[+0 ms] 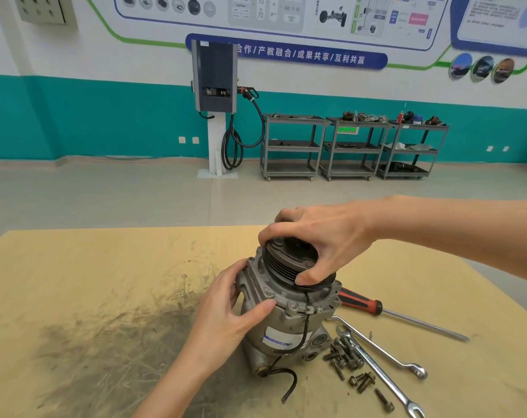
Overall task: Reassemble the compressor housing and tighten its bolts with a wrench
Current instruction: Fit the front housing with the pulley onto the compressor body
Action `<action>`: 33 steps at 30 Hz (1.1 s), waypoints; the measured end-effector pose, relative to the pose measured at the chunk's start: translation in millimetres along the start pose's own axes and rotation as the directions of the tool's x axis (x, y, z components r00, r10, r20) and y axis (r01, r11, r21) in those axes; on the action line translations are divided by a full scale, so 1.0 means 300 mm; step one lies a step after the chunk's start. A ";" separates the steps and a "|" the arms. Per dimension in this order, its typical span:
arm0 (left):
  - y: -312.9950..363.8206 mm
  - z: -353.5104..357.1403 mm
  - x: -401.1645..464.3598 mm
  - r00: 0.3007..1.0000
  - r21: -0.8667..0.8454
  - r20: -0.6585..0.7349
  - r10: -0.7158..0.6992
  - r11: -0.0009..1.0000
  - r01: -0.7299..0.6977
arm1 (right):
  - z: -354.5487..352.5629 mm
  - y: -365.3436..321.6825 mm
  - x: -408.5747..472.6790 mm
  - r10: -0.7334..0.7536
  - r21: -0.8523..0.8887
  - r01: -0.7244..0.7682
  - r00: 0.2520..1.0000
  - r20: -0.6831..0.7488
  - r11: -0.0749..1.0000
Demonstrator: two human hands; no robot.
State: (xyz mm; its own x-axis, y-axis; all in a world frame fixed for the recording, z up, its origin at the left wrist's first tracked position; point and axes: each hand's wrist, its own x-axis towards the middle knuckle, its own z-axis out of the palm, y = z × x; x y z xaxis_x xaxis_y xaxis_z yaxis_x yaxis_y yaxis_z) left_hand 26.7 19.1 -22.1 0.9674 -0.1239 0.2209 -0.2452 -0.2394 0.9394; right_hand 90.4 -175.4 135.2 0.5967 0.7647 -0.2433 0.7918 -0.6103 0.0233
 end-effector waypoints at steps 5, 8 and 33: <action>0.020 -0.013 0.008 0.999 0.061 0.036 -0.034 0.998 0.031 | 0.010 0.009 -0.012 0.003 0.033 -0.003 1.000 -0.005 0.999; 0.038 -0.032 -0.007 0.997 0.104 0.068 -0.030 0.994 0.022 | 0.018 0.015 -0.016 0.006 0.046 -0.005 1.000 -0.018 0.999; -0.015 0.026 0.030 0.912 -0.191 -0.338 -0.231 0.966 0.173 | 0.600 -0.127 0.005 0.835 0.884 0.385 0.551 0.012 -0.267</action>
State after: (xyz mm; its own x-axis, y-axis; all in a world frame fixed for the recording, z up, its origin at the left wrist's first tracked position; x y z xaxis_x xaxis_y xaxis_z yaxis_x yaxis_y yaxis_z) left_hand 36.0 11.7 -26.3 0.9606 0.2682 0.0735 -0.0570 -0.0687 0.9960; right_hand 37.6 -188.1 -40.5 0.9879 -0.0905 -0.1259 -0.0967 0.2747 -0.9566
